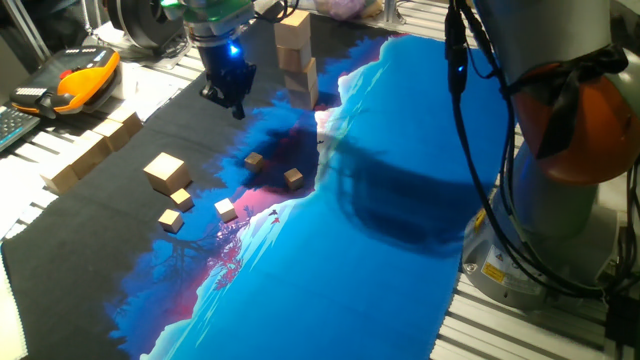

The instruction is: Stack the blocks in a vertical line of five

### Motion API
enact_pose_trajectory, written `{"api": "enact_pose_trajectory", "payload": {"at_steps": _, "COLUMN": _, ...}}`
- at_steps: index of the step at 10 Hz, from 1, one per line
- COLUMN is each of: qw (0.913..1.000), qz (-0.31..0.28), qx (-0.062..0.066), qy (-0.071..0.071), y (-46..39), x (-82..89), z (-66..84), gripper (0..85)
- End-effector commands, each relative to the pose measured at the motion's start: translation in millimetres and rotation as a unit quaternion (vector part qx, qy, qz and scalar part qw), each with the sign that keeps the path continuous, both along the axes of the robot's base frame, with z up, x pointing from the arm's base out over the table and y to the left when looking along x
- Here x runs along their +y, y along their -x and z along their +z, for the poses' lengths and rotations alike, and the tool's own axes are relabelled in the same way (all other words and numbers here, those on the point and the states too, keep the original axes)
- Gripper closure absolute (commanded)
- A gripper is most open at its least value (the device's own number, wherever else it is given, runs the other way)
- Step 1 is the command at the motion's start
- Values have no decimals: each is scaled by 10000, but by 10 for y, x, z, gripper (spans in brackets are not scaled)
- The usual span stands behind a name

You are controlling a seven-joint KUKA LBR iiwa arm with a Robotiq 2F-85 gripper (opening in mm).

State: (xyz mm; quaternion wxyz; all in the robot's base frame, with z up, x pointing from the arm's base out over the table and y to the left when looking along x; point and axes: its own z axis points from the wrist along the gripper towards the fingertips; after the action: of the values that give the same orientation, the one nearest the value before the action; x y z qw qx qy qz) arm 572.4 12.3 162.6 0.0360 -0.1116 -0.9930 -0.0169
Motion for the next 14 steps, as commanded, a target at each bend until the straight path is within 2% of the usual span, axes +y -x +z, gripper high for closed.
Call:
{"api": "enact_pose_trajectory", "payload": {"at_steps": 1, "qw": 9999, "qz": -127, "qx": 11, "qy": -89, "y": 0, "x": 1, "z": -2, "gripper": 850}}
{"api": "enact_pose_trajectory", "payload": {"at_steps": 2, "qw": 9997, "qz": -218, "qx": 25, "qy": -136, "y": 0, "x": 1, "z": -2, "gripper": 680}}
{"api": "enact_pose_trajectory", "payload": {"at_steps": 3, "qw": 9994, "qz": -334, "qx": 14, "qy": -59, "y": -49, "x": 146, "z": -26, "gripper": 680}}
{"api": "enact_pose_trajectory", "payload": {"at_steps": 4, "qw": 9991, "qz": -428, "qx": -29, "qy": -32, "y": -102, "x": 266, "z": -61, "gripper": 510}}
{"api": "enact_pose_trajectory", "payload": {"at_steps": 5, "qw": 9988, "qz": -482, "qx": -43, "qy": 1, "y": -165, "x": 341, "z": -94, "gripper": 510}}
{"api": "enact_pose_trajectory", "payload": {"at_steps": 7, "qw": 9984, "qz": -568, "qx": -67, "qy": -41, "y": -333, "x": 440, "z": -178, "gripper": 510}}
{"api": "enact_pose_trajectory", "payload": {"at_steps": 8, "qw": 9977, "qz": -662, "qx": -107, "qy": -55, "y": -407, "x": 513, "z": -203, "gripper": 340}}
{"api": "enact_pose_trajectory", "payload": {"at_steps": 10, "qw": 9963, "qz": -835, "qx": -180, "qy": -83, "y": -527, "x": 715, "z": -229, "gripper": 340}}
{"api": "enact_pose_trajectory", "payload": {"at_steps": 11, "qw": 9964, "qz": -774, "qx": -312, "qy": -112, "y": -570, "x": 772, "z": -277, "gripper": 340}}
{"api": "enact_pose_trajectory", "payload": {"at_steps": 12, "qw": 9965, "qz": -720, "qx": -344, "qy": -246, "y": -609, "x": 775, "z": -327, "gripper": 340}}
{"api": "enact_pose_trajectory", "payload": {"at_steps": 14, "qw": 9972, "qz": -592, "qx": -351, "qy": -296, "y": -648, "x": 765, "z": -382, "gripper": 340}}
